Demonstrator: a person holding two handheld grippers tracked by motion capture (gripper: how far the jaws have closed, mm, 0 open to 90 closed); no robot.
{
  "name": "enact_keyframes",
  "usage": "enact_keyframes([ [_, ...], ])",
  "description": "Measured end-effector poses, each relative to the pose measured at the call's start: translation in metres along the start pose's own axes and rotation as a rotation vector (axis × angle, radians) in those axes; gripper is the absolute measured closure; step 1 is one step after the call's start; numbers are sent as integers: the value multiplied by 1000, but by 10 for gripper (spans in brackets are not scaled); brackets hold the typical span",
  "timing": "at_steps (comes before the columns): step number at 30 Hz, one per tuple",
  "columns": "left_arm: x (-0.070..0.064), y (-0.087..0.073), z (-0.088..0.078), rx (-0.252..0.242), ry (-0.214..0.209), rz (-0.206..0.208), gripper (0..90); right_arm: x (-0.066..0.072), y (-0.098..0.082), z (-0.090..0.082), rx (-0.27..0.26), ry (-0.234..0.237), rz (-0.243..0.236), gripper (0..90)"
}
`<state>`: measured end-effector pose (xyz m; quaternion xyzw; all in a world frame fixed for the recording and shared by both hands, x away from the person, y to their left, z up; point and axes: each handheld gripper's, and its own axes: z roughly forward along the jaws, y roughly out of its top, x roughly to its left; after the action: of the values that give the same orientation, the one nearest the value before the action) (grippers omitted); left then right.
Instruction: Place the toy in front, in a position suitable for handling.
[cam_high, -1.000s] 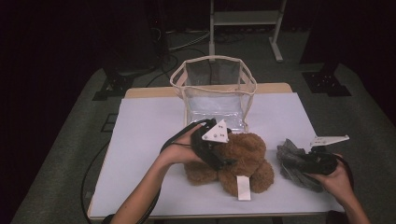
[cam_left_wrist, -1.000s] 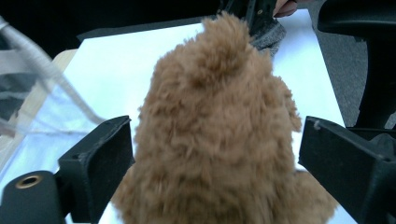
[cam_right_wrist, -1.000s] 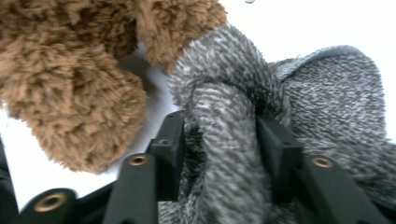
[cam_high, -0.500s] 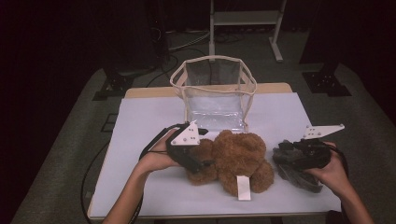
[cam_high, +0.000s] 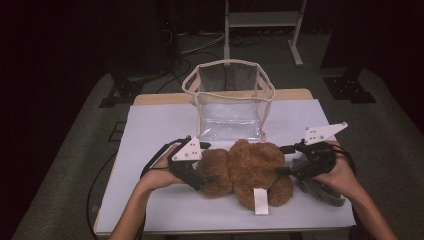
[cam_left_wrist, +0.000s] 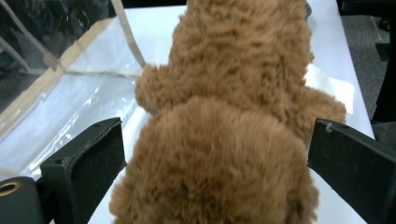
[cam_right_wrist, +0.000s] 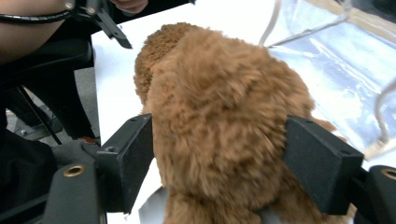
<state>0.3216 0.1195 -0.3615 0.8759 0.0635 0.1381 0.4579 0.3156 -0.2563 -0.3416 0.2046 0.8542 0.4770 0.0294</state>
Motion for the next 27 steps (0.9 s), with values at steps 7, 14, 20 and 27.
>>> enact_keyframes([
  [7, -1, -21, 3, 14, -10, -28, 30, 2, 4, 13, 27, -1, -36, 218],
  [14, 4, -45, 13, 24, -13, -94, 25, -3, 3, 16, 40, -25, -51, 217],
  [20, 5, -48, 12, 16, -14, -102, 20, -8, 2, 22, 52, -22, -74, 193],
  [27, 3, -58, 25, 24, -69, -146, 0, -7, -4, 43, 95, -18, -110, 137],
])
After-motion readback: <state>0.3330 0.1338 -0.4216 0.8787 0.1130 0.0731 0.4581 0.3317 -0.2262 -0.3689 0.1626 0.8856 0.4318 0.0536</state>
